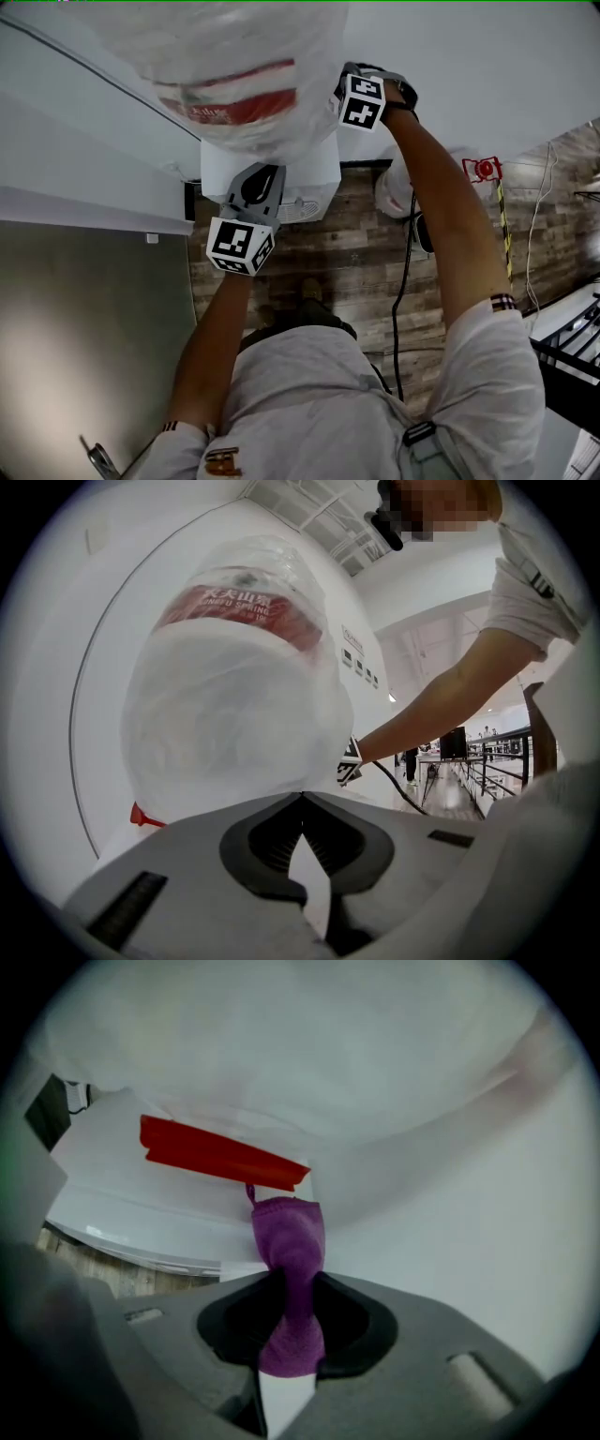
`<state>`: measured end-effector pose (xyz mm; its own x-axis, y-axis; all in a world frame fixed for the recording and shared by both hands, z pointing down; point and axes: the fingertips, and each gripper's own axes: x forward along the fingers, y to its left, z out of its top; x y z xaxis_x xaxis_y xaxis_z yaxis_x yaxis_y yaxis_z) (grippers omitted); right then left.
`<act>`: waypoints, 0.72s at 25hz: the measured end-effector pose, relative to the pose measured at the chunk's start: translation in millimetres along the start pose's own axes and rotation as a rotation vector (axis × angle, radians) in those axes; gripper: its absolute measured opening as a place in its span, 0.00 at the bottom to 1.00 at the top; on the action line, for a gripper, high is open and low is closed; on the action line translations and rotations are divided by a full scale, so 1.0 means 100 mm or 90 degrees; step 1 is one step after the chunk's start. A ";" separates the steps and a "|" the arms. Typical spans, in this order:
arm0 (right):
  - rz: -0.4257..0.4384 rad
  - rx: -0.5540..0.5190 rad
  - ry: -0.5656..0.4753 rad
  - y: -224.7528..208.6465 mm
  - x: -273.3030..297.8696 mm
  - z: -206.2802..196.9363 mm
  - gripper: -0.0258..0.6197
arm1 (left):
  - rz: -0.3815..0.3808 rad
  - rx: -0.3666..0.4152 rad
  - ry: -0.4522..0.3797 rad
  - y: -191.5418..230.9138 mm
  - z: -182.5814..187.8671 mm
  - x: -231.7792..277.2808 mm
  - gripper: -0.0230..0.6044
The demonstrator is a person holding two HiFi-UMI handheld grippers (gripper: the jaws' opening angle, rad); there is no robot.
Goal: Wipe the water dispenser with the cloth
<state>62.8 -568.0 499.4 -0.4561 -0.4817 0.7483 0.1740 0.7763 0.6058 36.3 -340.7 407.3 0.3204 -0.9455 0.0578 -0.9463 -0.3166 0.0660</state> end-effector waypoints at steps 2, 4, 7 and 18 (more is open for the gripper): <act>-0.014 -0.001 0.001 -0.06 0.04 0.00 0.19 | 0.005 0.005 0.002 0.04 0.00 -0.02 0.03; -0.033 0.002 0.002 -0.11 0.08 -0.02 0.19 | 0.008 0.010 0.006 0.07 0.01 -0.02 0.03; -0.068 0.004 -0.007 -0.18 0.09 -0.03 0.19 | 0.009 0.015 0.005 0.10 0.03 -0.04 0.03; -0.180 0.135 -0.051 -0.22 -0.38 -0.22 0.19 | -0.013 0.014 -0.002 0.01 0.07 -0.13 0.03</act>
<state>95.7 -575.9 464.0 -0.5292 -0.6625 0.5301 -0.1503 0.6881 0.7099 30.7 -329.4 400.1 0.3391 -0.9392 0.0538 -0.9404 -0.3369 0.0451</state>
